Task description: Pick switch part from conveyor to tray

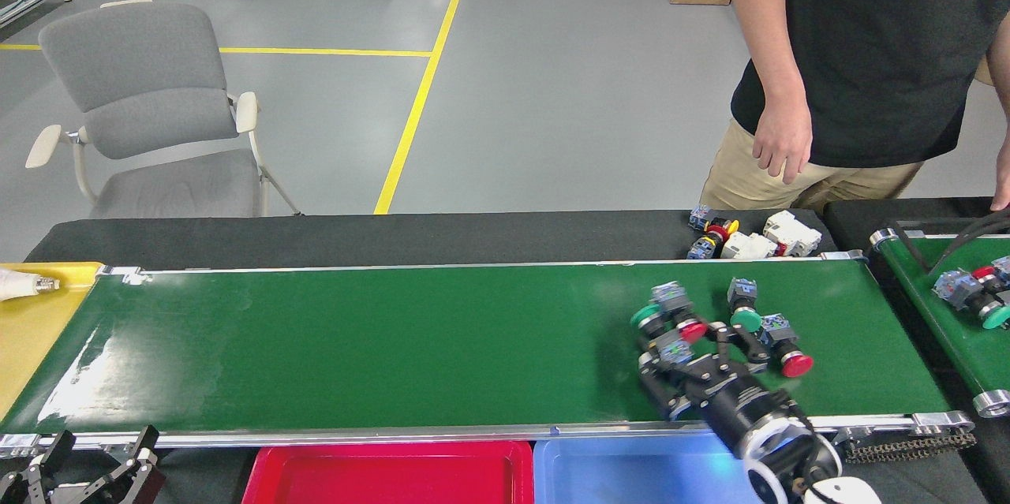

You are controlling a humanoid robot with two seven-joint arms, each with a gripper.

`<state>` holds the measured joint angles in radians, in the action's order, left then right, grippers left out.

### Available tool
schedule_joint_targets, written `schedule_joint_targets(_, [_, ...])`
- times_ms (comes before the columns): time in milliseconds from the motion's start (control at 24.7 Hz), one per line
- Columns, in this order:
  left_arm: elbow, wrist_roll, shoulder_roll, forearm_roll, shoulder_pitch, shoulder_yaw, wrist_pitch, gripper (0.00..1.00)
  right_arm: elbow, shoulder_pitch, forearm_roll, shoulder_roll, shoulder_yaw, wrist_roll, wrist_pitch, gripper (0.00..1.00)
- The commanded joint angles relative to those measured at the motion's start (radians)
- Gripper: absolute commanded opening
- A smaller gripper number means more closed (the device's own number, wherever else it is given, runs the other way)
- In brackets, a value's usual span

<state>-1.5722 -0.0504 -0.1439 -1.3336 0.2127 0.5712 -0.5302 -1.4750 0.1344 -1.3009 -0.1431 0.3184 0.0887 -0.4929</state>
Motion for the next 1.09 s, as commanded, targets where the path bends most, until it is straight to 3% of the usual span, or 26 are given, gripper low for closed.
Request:
schedule_joint_targets(0, [-0.006, 0.003, -0.013, -0.003, -0.009, 0.003, -0.013, 1.00, -0.022, 0.013, 0.000, 0.005, 0.070, -0.030, -0.173, 0.04])
schedule_joint_targets(81, [-0.002, 0.003, -0.011, -0.003, -0.012, 0.003, -0.021, 1.00, -0.027, 0.016, -0.005, 0.031, 0.123, -0.030, -0.260, 0.05])
schedule_joint_targets(122, [0.000, 0.003, -0.011, -0.003, -0.018, 0.003, -0.021, 1.00, -0.027, 0.017, -0.017, 0.056, 0.156, -0.029, -0.293, 0.14])
schedule_joint_targets(203, [0.000, 0.001, -0.011, -0.003, -0.026, 0.003, -0.021, 1.00, -0.019, 0.021, -0.103, 0.108, 0.199, -0.026, -0.293, 1.00])
schedule_joint_targets(284, [0.000, 0.000, -0.011, -0.001, -0.027, 0.003, -0.021, 1.00, -0.011, 0.021, -0.149, 0.151, 0.206, -0.027, -0.293, 1.00])
schedule_joint_targets(446, [0.001, 0.000, -0.009, 0.001, -0.029, 0.004, -0.021, 1.00, -0.016, 0.017, -0.141, 0.166, 0.196, -0.026, -0.293, 1.00])
schedule_joint_targets(527, [-0.002, 0.000, -0.008, 0.004, -0.019, 0.012, -0.021, 1.00, -0.045, -0.002, -0.121, 0.163, 0.133, -0.027, -0.293, 1.00])
schedule_joint_targets(729, [-0.003, 0.001, -0.008, 0.005, -0.010, 0.021, -0.021, 1.00, -0.268, -0.328, -0.060, 0.174, -0.269, -0.030, -0.001, 1.00])
schedule_joint_targets(810, [-0.002, 0.001, -0.006, 0.005, -0.007, 0.024, -0.021, 1.00, -0.297, -0.455, -0.058, 0.226, -0.395, -0.079, 0.126, 1.00])
schedule_joint_targets(891, [-0.003, 0.001, -0.006, 0.005, -0.001, 0.035, -0.021, 1.00, -0.295, -0.480, -0.057, 0.232, -0.446, -0.147, 0.223, 1.00])
schedule_joint_targets(1053, [-0.003, 0.001, -0.008, 0.007, -0.001, 0.036, -0.019, 1.00, -0.295, -0.466, -0.057, 0.226, -0.444, -0.148, 0.364, 1.00])
